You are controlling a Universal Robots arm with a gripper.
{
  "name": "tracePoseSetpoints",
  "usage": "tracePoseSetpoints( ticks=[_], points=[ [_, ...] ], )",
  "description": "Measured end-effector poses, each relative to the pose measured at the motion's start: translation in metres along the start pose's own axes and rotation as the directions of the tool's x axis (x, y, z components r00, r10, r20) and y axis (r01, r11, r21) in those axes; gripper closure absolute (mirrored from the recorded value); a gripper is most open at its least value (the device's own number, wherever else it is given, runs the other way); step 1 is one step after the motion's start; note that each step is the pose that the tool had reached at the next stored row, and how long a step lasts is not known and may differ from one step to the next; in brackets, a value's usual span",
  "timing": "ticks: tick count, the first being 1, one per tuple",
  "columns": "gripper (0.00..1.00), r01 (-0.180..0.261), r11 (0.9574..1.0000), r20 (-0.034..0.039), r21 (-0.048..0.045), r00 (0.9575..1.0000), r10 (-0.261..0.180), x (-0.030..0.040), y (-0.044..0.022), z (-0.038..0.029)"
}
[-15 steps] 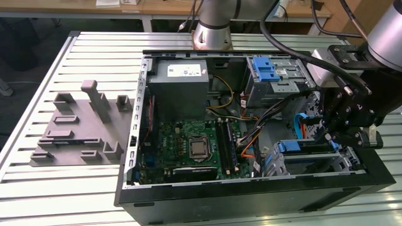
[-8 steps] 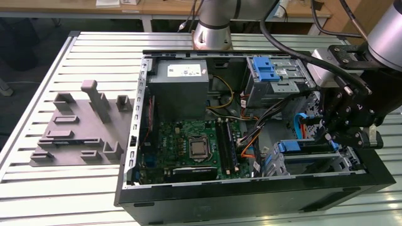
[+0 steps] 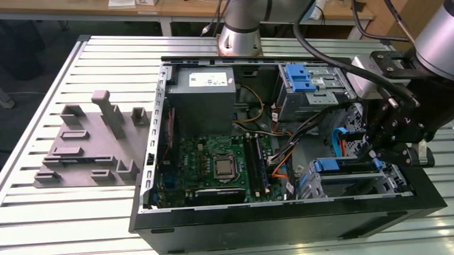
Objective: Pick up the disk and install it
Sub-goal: 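Insert the first disk wire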
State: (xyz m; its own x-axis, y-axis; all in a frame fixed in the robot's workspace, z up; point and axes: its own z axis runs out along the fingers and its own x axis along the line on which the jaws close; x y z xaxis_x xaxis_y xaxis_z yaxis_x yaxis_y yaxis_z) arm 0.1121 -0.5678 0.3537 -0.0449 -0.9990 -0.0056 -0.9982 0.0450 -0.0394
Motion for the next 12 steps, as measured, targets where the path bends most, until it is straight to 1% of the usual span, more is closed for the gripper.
tracePoseSetpoints(
  ticks=[2,3,4,8,9,12],
  points=[
    [0.89,0.0,0.9998,0.0012,0.0192,1.0,0.0,-0.0004,0.0,-0.0004],
    [0.89,0.0,0.9997,0.0014,0.0257,1.0,0.0,-0.0016,0.0001,-0.0008],
    [0.89,0.0,0.9995,0.0016,0.0304,1.0,0.0,-0.0033,0.0001,-0.0012],
    [0.89,0.0,0.9992,0.0019,0.0397,1.0,0.0,-0.0099,0.0004,-0.0025],
    [0.89,0.0,0.9991,0.0021,0.0416,1.0,0.0,-0.0117,0.0004,-0.0034],
    [0.89,0.0,0.999,0.0023,0.0455,1.0,0.0,-0.0142,0.0004,-0.007]
  ],
)
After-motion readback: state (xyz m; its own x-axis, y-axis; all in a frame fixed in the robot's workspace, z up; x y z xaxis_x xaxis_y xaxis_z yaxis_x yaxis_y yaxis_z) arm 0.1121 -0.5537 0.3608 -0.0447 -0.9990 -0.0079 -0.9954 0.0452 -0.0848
